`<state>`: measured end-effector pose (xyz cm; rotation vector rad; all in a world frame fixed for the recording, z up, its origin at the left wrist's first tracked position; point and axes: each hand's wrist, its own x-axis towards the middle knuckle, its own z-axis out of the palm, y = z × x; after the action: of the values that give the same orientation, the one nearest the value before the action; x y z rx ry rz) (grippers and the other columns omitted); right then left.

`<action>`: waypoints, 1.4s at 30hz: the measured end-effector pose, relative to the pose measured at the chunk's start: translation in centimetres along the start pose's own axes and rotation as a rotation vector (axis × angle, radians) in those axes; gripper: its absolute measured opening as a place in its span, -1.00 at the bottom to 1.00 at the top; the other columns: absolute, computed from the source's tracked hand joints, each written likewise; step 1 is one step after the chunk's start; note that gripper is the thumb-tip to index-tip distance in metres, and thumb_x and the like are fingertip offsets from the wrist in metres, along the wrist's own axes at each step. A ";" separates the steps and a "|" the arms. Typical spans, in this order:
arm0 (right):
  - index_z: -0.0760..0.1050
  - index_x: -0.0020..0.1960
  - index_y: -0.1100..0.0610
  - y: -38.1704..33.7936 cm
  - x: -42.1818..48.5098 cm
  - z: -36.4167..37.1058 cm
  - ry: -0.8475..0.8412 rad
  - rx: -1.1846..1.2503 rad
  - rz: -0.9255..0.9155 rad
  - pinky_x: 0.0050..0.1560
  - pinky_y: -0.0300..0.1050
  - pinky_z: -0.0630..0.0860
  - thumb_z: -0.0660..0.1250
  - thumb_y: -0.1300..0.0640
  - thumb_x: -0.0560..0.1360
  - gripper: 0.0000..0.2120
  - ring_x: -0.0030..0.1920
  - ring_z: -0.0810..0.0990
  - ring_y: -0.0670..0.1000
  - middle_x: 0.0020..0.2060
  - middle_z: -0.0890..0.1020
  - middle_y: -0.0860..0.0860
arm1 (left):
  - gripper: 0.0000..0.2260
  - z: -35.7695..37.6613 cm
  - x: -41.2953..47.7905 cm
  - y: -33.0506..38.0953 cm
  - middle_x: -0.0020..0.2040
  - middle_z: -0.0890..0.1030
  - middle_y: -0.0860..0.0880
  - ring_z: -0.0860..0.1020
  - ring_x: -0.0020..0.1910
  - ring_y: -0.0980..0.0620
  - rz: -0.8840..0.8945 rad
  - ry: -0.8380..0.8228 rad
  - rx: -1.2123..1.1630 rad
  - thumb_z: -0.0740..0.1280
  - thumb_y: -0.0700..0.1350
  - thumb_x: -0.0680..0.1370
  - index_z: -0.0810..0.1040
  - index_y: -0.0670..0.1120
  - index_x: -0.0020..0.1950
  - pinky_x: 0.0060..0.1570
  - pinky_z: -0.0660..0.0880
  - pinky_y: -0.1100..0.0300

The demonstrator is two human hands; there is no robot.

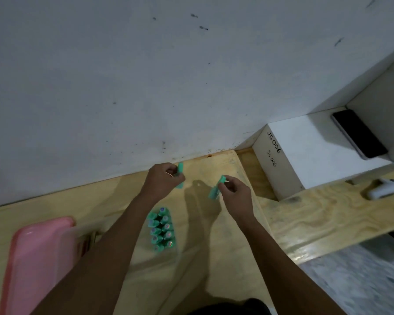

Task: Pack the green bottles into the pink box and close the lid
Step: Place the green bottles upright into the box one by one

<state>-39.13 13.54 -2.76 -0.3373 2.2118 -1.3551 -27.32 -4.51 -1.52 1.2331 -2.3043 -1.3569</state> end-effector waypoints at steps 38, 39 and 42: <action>0.64 0.03 -0.11 1.5 -15.6 6.2 -0.152 -0.907 -0.447 -0.16 -0.13 0.48 0.37 -0.16 0.46 -0.78 0.10 0.47 -0.09 -0.01 0.56 -0.13 | -0.68 -3.4 -20.5 -7.8 -0.21 0.59 0.04 0.57 -0.22 0.06 -0.076 0.055 0.045 0.50 -0.04 0.36 0.65 -0.04 0.10 -0.12 0.54 0.16; 0.64 0.03 -0.12 1.4 -15.5 6.1 -0.163 -0.914 -0.441 -0.16 -0.12 0.48 0.36 -0.16 0.46 -0.78 0.09 0.47 -0.09 -0.02 0.56 -0.13 | -0.69 -3.2 -20.4 -7.7 -0.22 0.59 0.05 0.57 -0.23 0.06 -0.091 0.051 0.055 0.50 -0.04 0.36 0.65 -0.03 0.09 -0.14 0.52 0.17; 0.64 0.03 -0.13 1.0 -15.2 6.1 -0.199 -0.935 -0.428 -0.17 -0.13 0.46 0.35 -0.16 0.48 -0.80 0.09 0.47 -0.09 -0.03 0.55 -0.12 | -0.76 -2.9 -20.2 -7.4 -0.29 0.58 0.08 0.53 -0.30 0.10 -0.113 0.046 0.103 0.48 -0.03 0.35 0.67 -0.01 0.00 -0.31 0.43 0.25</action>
<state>-23.01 16.49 -1.32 -1.2631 2.5362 -0.3167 -8.84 6.89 -1.14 1.4308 -2.3304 -1.2438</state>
